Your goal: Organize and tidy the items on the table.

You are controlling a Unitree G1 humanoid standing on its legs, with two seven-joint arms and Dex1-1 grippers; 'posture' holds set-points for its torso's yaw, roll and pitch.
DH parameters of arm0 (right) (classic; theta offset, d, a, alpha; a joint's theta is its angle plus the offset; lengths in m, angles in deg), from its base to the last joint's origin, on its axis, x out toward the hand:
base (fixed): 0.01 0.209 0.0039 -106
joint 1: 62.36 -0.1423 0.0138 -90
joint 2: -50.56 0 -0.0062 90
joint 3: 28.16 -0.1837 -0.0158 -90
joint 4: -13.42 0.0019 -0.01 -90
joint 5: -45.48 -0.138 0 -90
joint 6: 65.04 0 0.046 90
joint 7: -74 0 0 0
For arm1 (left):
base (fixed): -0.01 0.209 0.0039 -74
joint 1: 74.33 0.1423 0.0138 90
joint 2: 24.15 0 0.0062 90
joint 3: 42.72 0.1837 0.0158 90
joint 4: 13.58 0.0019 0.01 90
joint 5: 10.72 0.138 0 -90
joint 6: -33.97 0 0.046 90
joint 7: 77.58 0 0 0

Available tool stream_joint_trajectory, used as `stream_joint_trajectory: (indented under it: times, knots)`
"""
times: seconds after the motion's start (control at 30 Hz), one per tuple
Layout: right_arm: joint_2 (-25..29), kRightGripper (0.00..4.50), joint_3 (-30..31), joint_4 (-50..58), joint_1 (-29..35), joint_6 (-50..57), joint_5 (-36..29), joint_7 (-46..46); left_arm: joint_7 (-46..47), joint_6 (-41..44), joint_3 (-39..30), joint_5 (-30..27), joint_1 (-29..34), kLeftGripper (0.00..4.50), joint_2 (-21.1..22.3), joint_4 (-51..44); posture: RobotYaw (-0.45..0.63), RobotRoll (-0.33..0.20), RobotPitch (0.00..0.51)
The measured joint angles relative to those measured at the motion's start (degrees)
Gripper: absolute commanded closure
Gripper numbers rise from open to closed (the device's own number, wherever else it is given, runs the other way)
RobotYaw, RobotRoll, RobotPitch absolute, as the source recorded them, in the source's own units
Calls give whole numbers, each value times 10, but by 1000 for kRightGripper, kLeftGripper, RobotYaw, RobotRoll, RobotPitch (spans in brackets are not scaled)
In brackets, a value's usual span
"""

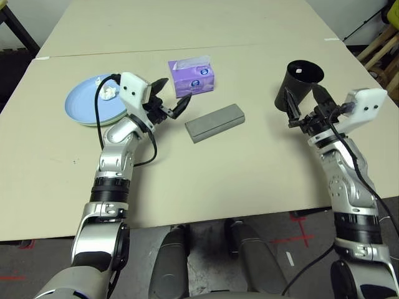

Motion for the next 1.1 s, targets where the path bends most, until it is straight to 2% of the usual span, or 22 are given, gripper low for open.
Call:
stream_joint_trajectory:
  times: [0.23,0.37,0.67,0.87,1.1]
  knots:
    - [12,10,-3,-23,-22,-21,10,-3,101,-19,-28,7,22,0,-27,-25,77,0,183]
    - [33,10,-4,-44,-34,-25,11,6,136,-41,-36,18,41,0,-28,-30,79,0,183]
    - [84,10,-6,-125,-62,-52,-6,100,134,-53,-57,-4,109,0,-22,-73,117,0,185]
    - [85,10,-16,-135,-60,-70,-16,109,163,-57,-101,-12,147,0,-13,-122,134,0,184]
    - [74,10,-14,-135,-48,-71,-22,111,209,-57,-112,3,172,0,-14,-137,127,0,185]
